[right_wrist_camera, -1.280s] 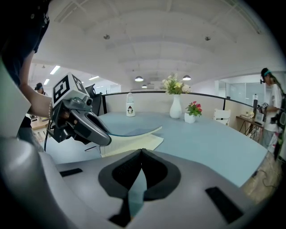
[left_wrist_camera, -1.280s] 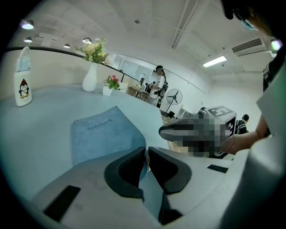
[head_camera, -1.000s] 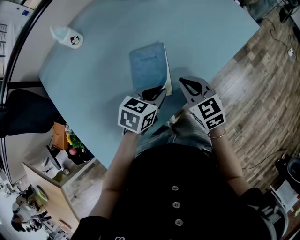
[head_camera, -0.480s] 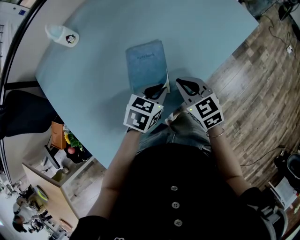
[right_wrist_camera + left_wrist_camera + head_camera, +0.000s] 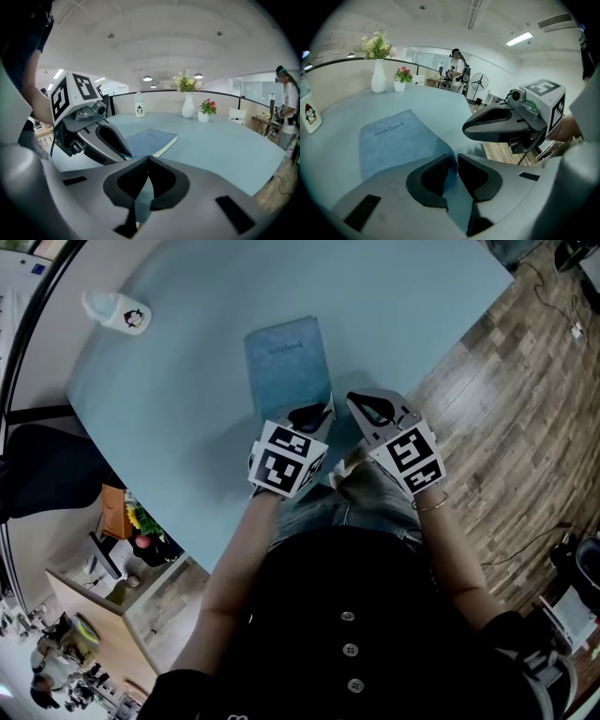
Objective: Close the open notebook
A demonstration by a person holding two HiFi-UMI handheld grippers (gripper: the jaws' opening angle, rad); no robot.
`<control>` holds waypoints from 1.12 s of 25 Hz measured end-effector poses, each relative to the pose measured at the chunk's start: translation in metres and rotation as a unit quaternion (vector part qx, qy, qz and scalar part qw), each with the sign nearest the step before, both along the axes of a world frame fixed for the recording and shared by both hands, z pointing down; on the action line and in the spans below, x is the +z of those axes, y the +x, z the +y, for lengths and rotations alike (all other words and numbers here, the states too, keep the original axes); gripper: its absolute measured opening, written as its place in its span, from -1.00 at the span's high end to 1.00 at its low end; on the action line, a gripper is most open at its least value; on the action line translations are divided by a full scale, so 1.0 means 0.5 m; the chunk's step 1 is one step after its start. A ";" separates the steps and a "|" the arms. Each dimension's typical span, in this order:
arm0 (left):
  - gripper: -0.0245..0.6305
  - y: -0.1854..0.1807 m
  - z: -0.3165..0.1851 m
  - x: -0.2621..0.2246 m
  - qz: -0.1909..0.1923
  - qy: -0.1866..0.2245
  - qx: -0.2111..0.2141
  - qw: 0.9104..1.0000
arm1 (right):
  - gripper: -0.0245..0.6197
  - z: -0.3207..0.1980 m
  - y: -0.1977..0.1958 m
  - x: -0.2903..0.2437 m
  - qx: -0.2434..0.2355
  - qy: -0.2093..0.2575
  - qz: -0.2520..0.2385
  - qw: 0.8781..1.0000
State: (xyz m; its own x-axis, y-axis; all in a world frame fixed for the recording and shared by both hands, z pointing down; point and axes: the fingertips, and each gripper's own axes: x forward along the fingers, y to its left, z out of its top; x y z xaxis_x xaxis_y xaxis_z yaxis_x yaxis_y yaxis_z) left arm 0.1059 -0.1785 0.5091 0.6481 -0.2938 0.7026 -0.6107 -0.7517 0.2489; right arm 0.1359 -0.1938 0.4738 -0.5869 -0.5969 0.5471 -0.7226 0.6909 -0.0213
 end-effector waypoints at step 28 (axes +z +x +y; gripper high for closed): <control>0.59 0.015 0.012 0.016 -0.009 -0.011 0.024 1.000 | 0.92 0.020 0.017 0.012 0.001 -0.007 0.018 1.000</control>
